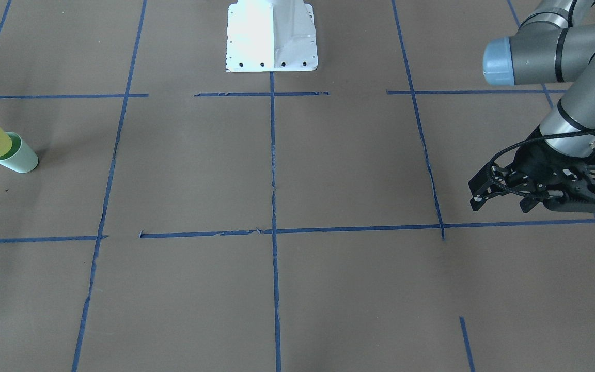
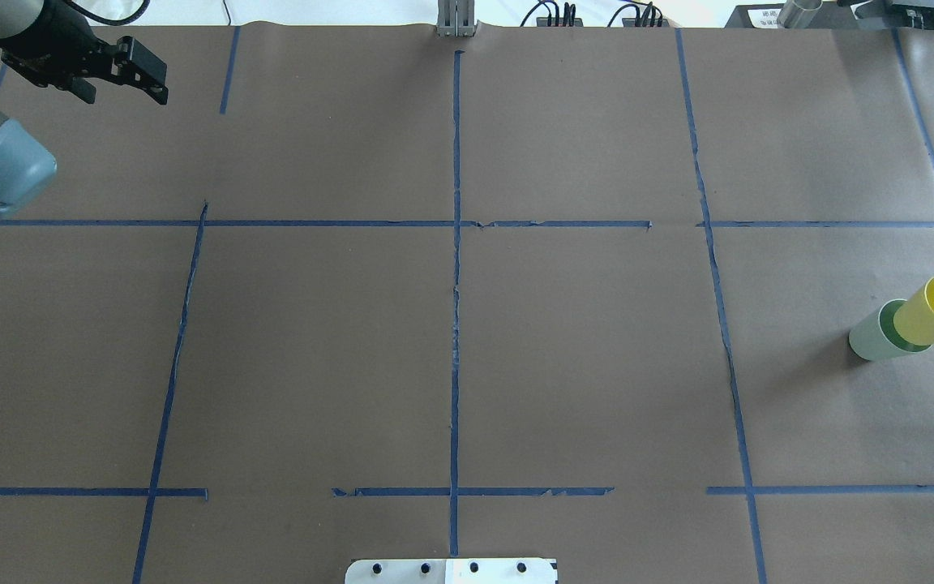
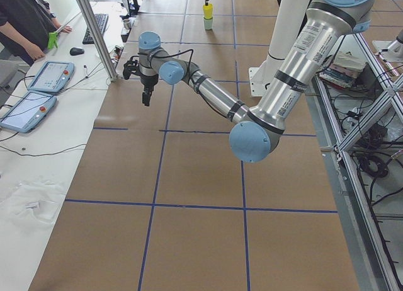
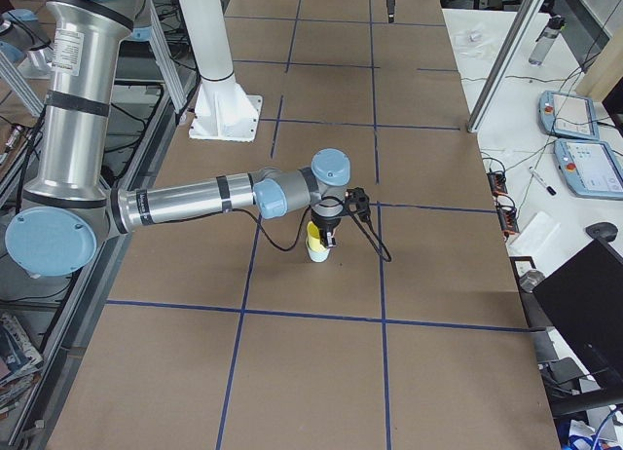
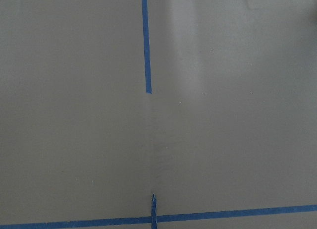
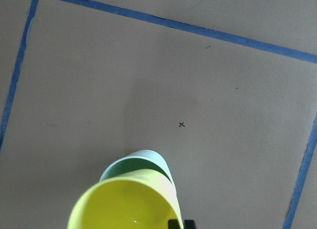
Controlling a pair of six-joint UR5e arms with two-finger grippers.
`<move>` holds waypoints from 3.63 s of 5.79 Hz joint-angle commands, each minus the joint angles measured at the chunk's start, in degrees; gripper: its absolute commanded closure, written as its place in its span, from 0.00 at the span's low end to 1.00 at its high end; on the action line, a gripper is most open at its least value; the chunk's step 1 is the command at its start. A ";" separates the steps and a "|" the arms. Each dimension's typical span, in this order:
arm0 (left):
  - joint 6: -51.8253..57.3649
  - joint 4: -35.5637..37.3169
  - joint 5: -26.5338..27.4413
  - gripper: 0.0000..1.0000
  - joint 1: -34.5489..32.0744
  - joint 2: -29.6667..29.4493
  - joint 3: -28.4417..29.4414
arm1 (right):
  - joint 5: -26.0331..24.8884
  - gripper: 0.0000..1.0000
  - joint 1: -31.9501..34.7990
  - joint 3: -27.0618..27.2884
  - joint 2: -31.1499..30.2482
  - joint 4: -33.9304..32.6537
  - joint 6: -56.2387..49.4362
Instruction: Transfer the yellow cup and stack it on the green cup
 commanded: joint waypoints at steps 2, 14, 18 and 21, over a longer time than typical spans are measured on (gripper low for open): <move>0.00 0.00 0.00 0.00 0.00 0.00 -0.13 | -0.05 0.00 -0.12 -0.36 0.48 0.11 0.08; 53.08 13.63 -9.32 0.00 -24.61 30.73 1.18 | 0.65 0.00 15.17 -1.59 -8.48 0.20 -9.94; 52.64 13.18 -8.87 0.00 -24.78 31.99 0.57 | 0.48 0.00 14.91 -0.36 -5.32 -3.37 -6.60; 52.91 13.01 -8.35 0.00 -24.78 31.82 0.83 | 0.74 0.00 14.73 -0.62 -4.88 -4.63 -6.51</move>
